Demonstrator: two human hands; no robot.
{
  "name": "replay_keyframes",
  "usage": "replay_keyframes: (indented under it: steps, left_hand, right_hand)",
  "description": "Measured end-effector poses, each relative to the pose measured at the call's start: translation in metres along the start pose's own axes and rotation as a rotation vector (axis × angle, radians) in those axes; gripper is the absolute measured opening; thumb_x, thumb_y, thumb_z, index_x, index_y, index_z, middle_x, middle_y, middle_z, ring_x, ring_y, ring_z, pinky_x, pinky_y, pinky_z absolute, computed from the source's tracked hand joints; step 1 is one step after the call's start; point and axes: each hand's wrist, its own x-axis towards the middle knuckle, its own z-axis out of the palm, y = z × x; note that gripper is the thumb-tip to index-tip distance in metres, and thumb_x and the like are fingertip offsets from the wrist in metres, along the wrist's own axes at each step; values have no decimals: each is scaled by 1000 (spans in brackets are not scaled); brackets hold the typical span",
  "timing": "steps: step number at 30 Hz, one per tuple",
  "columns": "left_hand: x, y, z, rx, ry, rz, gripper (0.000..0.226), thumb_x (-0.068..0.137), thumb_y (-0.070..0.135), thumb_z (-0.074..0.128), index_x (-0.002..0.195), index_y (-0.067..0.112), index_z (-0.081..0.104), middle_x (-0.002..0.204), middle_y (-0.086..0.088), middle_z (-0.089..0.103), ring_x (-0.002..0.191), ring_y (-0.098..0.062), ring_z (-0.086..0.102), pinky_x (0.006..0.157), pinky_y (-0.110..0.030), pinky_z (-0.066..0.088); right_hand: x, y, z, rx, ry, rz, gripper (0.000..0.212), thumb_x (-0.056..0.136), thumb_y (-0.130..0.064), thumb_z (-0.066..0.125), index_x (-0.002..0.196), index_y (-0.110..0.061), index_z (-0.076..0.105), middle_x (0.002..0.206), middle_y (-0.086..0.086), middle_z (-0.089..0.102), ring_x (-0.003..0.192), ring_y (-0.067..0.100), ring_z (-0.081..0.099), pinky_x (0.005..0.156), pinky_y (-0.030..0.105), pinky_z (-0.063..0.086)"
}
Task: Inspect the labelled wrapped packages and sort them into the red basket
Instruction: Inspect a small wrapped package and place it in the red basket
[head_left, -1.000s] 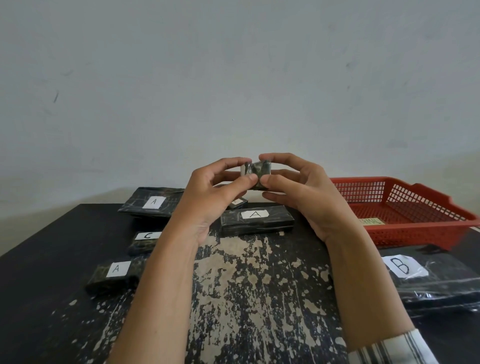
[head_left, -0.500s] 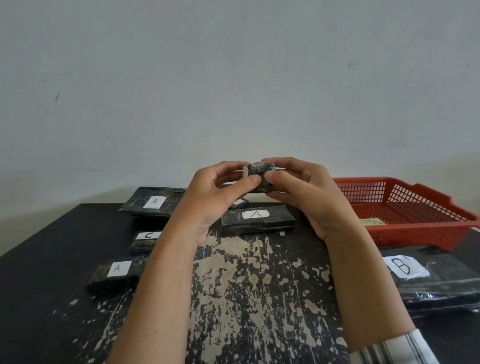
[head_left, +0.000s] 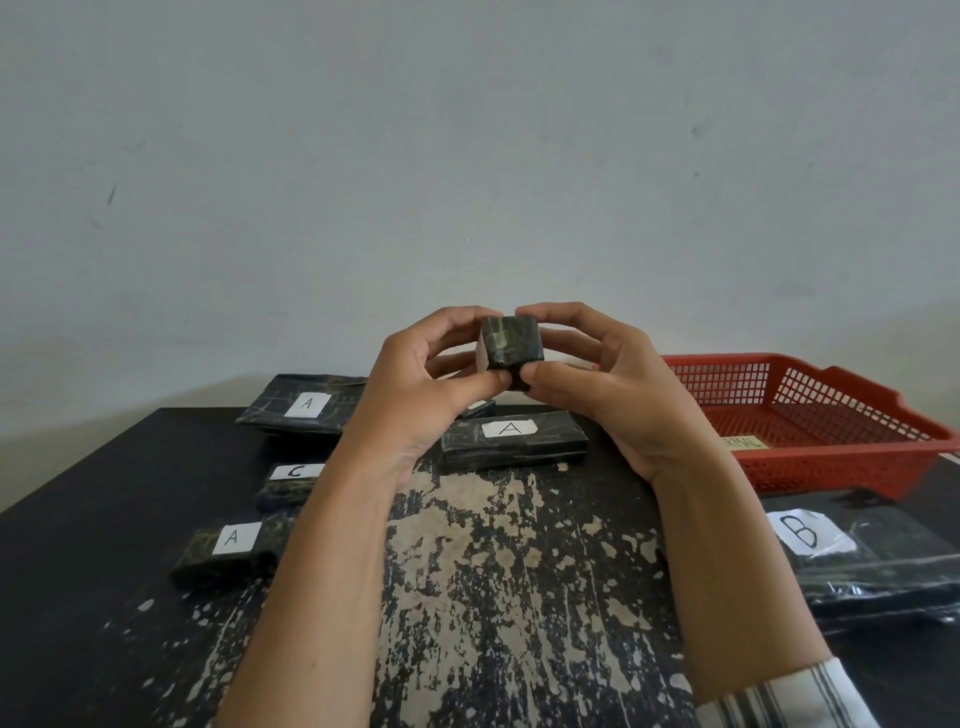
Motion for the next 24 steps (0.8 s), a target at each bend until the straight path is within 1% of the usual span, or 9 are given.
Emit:
replay_keyframes:
  steps: [2, 4, 6, 8, 13, 15, 19, 22, 24]
  left_hand:
    - [0, 1, 0, 8, -12, -13, 50, 75, 5, 88, 118, 26, 73, 118, 7, 76, 109, -11, 73, 101, -34, 57]
    - [0, 1, -1, 18, -21, -39, 56, 68, 23, 95, 119, 32, 73, 120, 9, 75, 110, -12, 73, 100, -37, 57]
    - [-1, 1, 0, 6, -22, -63, 58, 63, 46, 92, 118, 35, 74, 120, 9, 75, 111, -10, 72, 100, -38, 56]
    - [0, 2, 0, -17, -18, -82, 54, 67, 56, 87, 115, 34, 75, 116, 6, 77, 113, -10, 71, 104, -41, 55]
    - [0, 5, 3, -56, 21, -143, 56, 69, 62, 75, 112, 26, 76, 101, 0, 81, 103, -16, 75, 105, -45, 55]
    - [0, 7, 5, -65, 31, -167, 58, 70, 62, 72, 112, 23, 76, 99, 1, 81, 100, -15, 76, 103, -42, 56]
    - [-2, 10, 4, -107, 22, -240, 55, 80, 63, 65, 111, 19, 76, 101, -4, 81, 93, -19, 79, 91, -34, 62]
    - [-2, 11, 5, -159, 18, -285, 40, 92, 50, 65, 107, 15, 76, 99, -6, 81, 87, -19, 79, 79, -27, 63]
    - [-1, 11, 4, -197, 37, -280, 28, 92, 38, 70, 101, 12, 77, 100, -7, 81, 89, -17, 79, 77, -25, 62]
  right_hand:
    - [-1, 0, -1, 3, 1, -11, 41, 90, 4, 74, 123, -20, 71, 123, 2, 77, 103, 24, 78, 91, 37, 62]
    - [-1, -1, -1, 3, 5, -21, 41, 89, 4, 75, 123, -19, 70, 123, 2, 76, 103, 23, 78, 92, 37, 62]
    - [-1, -2, -1, 1, 11, -28, 42, 89, 6, 74, 123, -19, 70, 123, 1, 77, 102, 22, 78, 92, 35, 62]
    - [-2, -3, -1, -5, 16, -33, 43, 89, 9, 72, 122, -19, 71, 122, 0, 77, 102, 21, 78, 90, 33, 61]
    - [-2, -3, 0, -11, 20, -48, 43, 87, 10, 73, 115, -23, 72, 121, -1, 77, 103, 21, 78, 95, 39, 60]
    - [-1, -3, -1, -9, 12, -56, 44, 87, 12, 73, 114, -23, 73, 121, -1, 77, 104, 21, 77, 96, 40, 59]
    - [-1, -1, -1, 24, -39, -93, 48, 83, 22, 69, 111, -17, 72, 123, -1, 76, 112, 17, 75, 87, 29, 61]
    - [-1, -1, 0, 11, -65, -117, 52, 81, 27, 66, 108, -16, 71, 130, -2, 73, 120, 13, 71, 89, 27, 60]
    - [-2, -1, 0, -9, -81, -124, 57, 81, 29, 62, 113, -17, 71, 135, -3, 70, 125, 12, 68, 93, 27, 59]
